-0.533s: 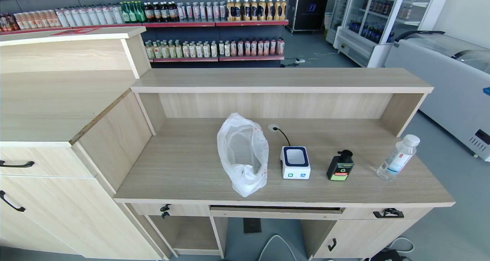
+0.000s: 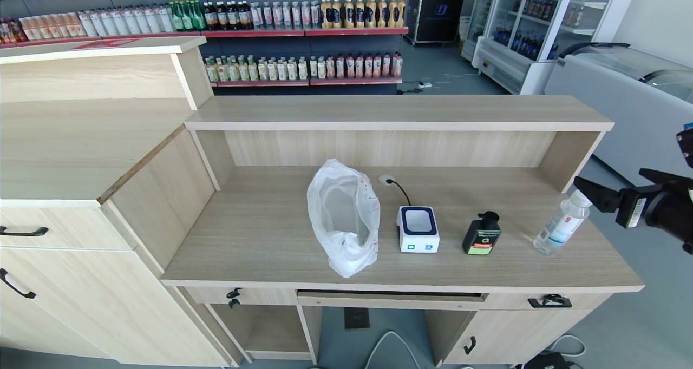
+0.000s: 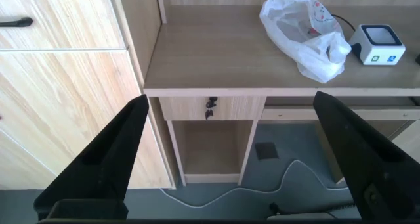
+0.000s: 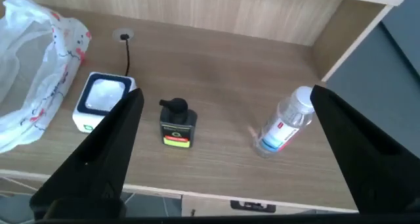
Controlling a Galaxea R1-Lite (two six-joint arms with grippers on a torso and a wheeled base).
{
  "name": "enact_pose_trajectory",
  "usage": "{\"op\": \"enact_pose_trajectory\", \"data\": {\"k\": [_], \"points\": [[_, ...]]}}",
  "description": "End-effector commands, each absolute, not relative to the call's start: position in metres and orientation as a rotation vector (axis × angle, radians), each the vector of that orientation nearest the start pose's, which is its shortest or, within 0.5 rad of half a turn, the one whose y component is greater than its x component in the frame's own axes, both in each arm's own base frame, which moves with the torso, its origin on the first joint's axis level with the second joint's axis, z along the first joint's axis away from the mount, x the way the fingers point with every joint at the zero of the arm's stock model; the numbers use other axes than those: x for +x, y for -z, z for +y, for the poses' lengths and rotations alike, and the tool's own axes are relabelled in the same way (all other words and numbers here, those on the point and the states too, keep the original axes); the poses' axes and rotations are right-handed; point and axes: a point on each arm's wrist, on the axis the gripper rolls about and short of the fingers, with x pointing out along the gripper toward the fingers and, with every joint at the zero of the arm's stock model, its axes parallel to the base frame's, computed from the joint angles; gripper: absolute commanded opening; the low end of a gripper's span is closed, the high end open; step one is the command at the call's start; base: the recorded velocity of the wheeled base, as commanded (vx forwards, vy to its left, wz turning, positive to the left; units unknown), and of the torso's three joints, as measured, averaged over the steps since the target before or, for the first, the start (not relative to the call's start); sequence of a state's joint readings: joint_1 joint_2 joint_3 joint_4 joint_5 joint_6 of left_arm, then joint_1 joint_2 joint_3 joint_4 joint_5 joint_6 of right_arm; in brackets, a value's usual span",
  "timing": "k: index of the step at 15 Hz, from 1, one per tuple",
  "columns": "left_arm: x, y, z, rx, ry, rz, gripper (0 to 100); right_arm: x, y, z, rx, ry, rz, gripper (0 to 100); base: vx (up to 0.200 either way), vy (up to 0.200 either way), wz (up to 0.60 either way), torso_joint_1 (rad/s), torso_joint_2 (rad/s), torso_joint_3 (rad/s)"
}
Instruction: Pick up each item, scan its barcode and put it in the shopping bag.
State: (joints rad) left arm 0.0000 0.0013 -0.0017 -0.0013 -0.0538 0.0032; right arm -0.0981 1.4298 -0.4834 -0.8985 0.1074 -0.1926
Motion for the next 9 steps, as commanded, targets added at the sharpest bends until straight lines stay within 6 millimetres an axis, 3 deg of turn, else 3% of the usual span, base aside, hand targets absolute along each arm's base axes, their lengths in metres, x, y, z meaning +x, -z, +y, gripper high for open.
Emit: {"op": "enact_pose_trajectory", "data": {"k": [1,4,9], "points": [[-0.023,-0.076,-0.001,0.003,0.054,-0.002,100,0.27,-0.12,-0.041,-0.263,-0.139,0.262,100,0.0,0.0,0.0,0.0,0.0,0.0],[-0.023,-0.076,-0.001,0.003,0.054,-0.002,100,0.283,-0.09,-0.069,-0.387,-0.222,0.315,100,0.0,0.0,0.0,0.0,0.0,0.0],[-0.023,-0.076,-0.001,0.003,0.054,-0.002,100,0.306,-0.066,-0.085,-0.435,-0.259,0.295,100,0.0,0.0,0.0,0.0,0.0,0.0]]}}
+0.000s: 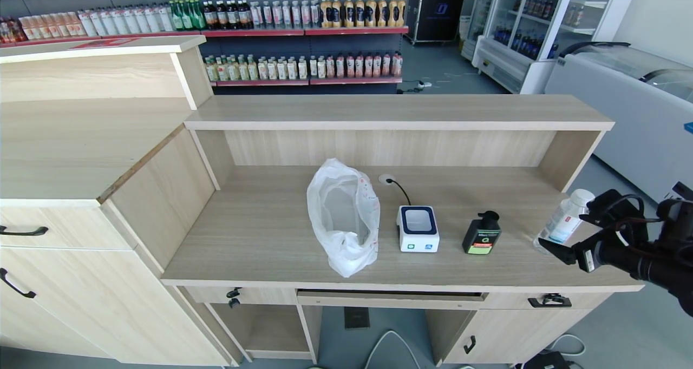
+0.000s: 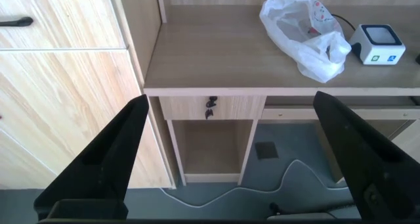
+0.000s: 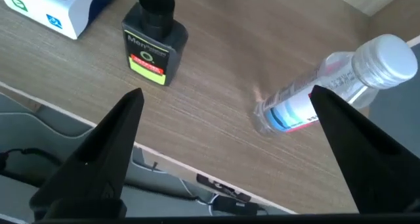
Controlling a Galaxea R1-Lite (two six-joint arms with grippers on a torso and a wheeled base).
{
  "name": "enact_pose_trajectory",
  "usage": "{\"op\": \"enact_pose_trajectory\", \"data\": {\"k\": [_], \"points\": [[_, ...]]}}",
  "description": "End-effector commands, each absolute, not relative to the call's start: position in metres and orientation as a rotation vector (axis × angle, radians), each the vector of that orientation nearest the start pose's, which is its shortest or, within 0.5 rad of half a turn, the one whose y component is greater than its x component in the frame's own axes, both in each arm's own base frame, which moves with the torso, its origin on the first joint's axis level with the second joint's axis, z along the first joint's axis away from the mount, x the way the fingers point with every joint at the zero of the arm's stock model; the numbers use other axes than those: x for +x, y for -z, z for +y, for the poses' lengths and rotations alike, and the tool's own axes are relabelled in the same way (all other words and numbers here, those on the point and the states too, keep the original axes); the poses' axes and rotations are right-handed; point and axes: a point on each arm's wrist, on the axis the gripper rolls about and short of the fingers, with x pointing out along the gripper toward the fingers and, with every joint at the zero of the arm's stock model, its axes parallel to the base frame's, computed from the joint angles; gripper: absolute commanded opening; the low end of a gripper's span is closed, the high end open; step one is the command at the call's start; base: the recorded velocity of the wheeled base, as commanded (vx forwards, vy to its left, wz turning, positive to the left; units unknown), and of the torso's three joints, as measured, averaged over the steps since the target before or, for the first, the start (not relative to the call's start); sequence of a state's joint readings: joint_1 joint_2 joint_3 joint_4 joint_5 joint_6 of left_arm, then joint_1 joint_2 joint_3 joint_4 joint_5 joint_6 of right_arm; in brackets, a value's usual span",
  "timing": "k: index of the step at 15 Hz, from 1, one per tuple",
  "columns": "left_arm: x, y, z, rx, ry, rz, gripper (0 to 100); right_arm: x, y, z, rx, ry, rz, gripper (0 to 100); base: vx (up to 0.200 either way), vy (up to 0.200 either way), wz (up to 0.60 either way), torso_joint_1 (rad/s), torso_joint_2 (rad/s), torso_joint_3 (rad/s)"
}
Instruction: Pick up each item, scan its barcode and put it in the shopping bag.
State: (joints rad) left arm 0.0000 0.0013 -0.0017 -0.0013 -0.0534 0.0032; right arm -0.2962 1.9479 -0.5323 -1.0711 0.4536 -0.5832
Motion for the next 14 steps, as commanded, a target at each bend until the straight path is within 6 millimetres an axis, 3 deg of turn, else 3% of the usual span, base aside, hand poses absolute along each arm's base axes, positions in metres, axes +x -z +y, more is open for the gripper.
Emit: {"op": "enact_pose_trajectory", "data": {"k": [1,5,11,14], "points": [[-0.023,-0.076,-0.001,0.003,0.054,-0.002,100,0.313,-0.06,-0.086,-0.457,-0.288,0.283,100,0.0,0.0,0.0,0.0,0.0,0.0],[-0.023,-0.076,-0.001,0.003,0.054,-0.002,100,0.333,-0.038,-0.092,-0.539,-0.387,0.259,100,0.0,0.0,0.0,0.0,0.0,0.0],[-0.023,-0.076,-0.001,0.003,0.054,-0.002,100,0.359,-0.021,-0.095,-0.549,-0.443,0.226,100,0.0,0.0,0.0,0.0,0.0,0.0],[-0.023,-0.076,-0.001,0.003,0.054,-0.002,100,0.378,-0.011,-0.094,-0.564,-0.555,0.149,100,0.0,0.0,0.0,0.0,0.0,0.0]]}}
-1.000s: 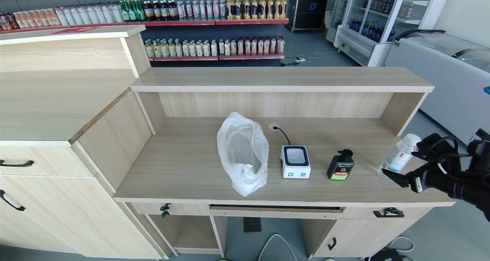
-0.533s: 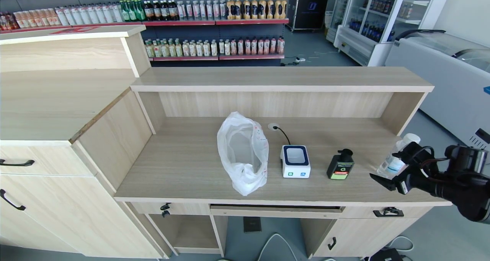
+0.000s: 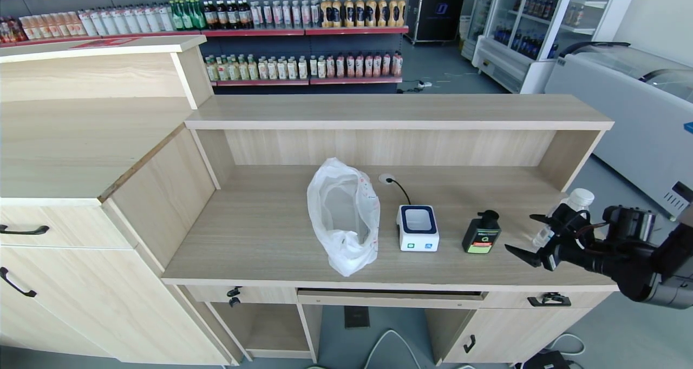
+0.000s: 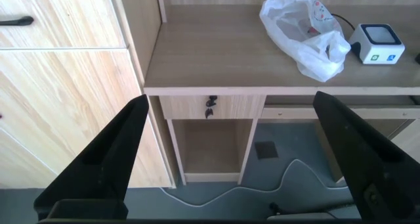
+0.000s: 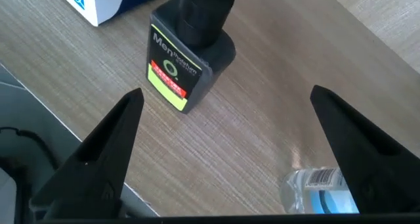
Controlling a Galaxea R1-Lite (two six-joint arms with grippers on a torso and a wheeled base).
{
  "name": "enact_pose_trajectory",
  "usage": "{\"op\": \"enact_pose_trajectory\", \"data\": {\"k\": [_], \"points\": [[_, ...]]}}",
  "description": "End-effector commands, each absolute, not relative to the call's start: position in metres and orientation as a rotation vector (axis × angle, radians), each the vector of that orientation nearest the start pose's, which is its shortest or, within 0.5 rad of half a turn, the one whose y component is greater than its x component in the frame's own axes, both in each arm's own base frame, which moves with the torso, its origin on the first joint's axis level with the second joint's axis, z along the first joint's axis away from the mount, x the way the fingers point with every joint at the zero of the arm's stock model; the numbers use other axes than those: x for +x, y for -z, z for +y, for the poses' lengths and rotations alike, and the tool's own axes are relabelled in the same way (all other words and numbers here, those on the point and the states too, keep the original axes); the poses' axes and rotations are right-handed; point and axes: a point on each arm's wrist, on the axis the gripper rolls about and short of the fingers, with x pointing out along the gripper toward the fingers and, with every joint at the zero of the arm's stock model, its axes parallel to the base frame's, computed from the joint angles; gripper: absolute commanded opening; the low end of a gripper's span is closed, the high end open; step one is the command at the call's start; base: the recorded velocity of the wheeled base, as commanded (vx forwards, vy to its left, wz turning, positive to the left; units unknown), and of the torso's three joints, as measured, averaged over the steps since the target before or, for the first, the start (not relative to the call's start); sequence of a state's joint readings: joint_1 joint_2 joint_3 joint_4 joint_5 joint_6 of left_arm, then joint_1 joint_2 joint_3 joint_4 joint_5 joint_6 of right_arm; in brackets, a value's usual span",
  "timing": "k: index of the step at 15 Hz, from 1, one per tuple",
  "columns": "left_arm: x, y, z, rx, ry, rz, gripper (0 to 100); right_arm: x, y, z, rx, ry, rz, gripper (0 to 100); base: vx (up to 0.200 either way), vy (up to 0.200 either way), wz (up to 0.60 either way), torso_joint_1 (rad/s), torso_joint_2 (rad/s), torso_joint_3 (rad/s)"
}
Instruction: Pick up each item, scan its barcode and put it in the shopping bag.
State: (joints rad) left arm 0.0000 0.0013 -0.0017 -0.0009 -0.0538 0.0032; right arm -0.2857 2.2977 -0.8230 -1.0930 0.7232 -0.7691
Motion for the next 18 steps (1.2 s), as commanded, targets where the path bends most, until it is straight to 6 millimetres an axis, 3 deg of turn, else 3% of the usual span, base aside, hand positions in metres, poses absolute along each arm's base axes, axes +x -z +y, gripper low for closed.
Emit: {"op": "enact_pose_trajectory", "data": {"k": [1,18], "points": [[-0.023,-0.076,-0.001,0.003,0.055,-0.002,100,0.384,-0.009,-0.091,-0.569,-0.584,0.127,100,0.0,0.0,0.0,0.0,0.0,0.0],[-0.023,-0.076,-0.001,0.003,0.054,-0.002,100,0.438,0.037,-0.045,-0.62,-0.727,0.057,100,0.0,0.0,0.0,0.0,0.0,0.0]]}}
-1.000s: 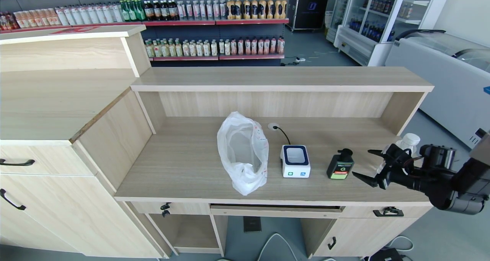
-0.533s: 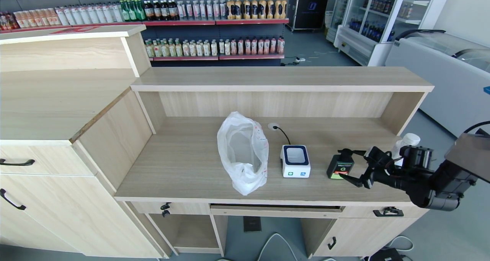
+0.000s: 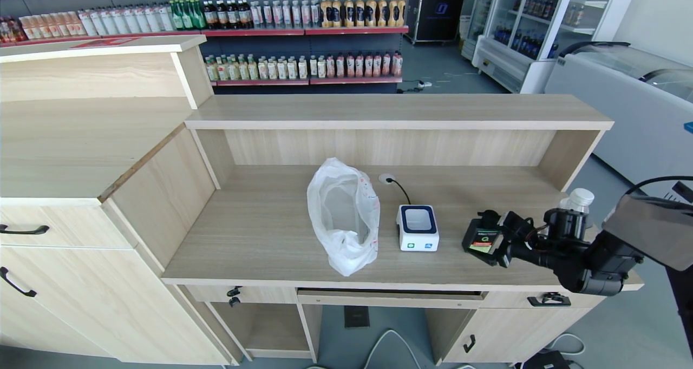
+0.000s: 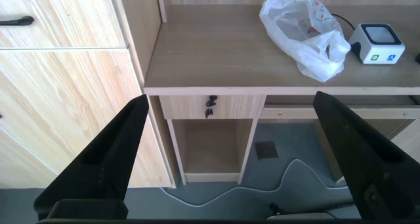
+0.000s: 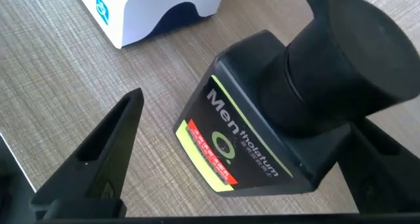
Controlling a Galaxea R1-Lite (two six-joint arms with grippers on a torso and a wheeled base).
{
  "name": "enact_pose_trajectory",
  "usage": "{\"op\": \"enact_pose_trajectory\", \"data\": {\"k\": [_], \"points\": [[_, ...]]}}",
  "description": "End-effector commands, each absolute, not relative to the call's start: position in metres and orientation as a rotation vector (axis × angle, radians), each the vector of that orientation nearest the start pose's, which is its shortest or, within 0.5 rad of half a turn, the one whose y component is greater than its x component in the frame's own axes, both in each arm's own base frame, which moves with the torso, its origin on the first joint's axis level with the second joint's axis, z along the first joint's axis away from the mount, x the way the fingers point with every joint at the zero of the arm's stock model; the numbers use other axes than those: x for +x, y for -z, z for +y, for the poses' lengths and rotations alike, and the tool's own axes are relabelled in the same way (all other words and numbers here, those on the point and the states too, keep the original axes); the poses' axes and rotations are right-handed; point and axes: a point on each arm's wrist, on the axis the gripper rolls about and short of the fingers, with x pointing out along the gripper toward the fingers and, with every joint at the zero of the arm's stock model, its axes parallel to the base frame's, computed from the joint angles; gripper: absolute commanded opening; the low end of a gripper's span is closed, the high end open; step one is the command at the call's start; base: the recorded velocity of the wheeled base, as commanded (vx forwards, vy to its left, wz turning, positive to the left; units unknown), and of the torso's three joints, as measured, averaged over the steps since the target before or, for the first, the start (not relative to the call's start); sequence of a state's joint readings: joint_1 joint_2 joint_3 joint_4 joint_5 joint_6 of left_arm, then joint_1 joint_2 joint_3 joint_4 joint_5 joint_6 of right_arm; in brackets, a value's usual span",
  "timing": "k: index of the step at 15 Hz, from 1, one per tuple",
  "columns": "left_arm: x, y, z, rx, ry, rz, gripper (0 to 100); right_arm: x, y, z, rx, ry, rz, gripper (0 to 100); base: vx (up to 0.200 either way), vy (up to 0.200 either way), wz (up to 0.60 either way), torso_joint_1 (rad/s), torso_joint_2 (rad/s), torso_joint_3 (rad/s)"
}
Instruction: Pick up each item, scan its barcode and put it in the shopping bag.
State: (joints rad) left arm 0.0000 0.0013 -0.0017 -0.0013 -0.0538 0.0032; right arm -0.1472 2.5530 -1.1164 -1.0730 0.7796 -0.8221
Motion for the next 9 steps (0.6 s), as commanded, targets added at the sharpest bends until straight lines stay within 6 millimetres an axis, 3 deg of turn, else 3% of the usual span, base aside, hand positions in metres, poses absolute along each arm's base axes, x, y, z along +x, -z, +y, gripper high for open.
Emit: {"op": "enact_pose_trajectory", "data": {"k": [1,5,6,9], "points": [[-0.023,-0.076,-0.001,0.003,0.054,-0.002,100,0.439,0.037,-0.043,-0.622,-0.731,0.051,100,0.0,0.0,0.0,0.0,0.0,0.0],[-0.023,-0.076,-0.001,0.003,0.054,-0.002,100,0.452,0.043,-0.038,-0.622,-0.748,0.045,100,0.0,0.0,0.0,0.0,0.0,0.0],[-0.023,-0.076,-0.001,0.003,0.054,-0.002,100,0.452,0.045,-0.038,-0.616,-0.753,0.056,0,0.0,0.0,0.0,0.0,0.0,0.0],[-0.023,-0.076,-0.001,0.003,0.054,-0.002,100,0.452,0.038,-0.032,-0.629,-0.76,0.032,0,0.0,0.0,0.0,0.0,0.0,0.0]]}}
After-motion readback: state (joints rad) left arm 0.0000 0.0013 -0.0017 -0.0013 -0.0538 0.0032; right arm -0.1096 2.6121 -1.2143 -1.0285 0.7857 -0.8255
